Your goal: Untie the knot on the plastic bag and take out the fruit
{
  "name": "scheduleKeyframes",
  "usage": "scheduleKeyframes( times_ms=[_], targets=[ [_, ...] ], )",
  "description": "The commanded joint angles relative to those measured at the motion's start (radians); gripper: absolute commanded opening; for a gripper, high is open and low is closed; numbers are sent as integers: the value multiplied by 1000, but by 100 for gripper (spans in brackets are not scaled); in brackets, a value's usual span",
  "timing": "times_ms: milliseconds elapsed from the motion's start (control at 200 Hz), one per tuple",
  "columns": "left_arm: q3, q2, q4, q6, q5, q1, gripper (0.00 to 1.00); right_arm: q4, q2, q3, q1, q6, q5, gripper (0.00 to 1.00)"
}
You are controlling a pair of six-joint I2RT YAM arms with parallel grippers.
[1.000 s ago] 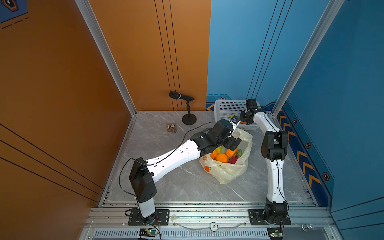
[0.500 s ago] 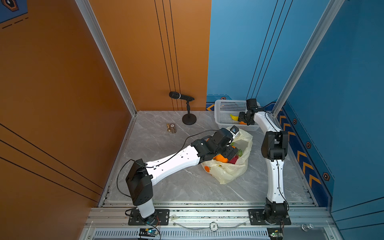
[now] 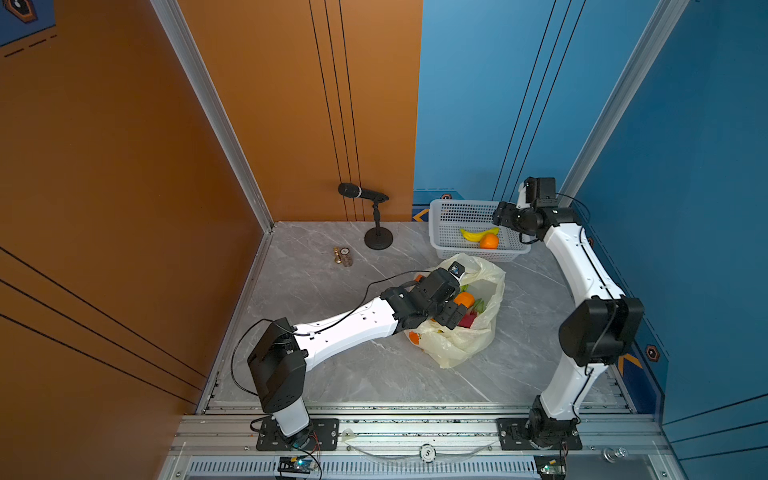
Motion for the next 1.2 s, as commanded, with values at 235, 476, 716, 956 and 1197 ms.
scheduleKeyframes(
  times_ms=[235, 476, 716, 956, 1197],
  targets=[
    [-128, -105, -20, -133, -17, 25, 77, 176, -355, -342, 200, 144, -55, 83],
    [-279, -177, -22, -260, 28, 19, 69, 143, -556, -520, 391, 109, 97, 83],
    [-439, -187, 30, -359, 47, -22, 65, 88, -670, -690, 521, 101, 105, 82],
    [-526, -212, 99, -391, 28, -76, 65, 42, -724, -804, 626, 99, 95, 77],
    [-550, -298, 144, -352, 16, -95, 81, 32, -723, -872, 662, 107, 38, 65]
  ],
)
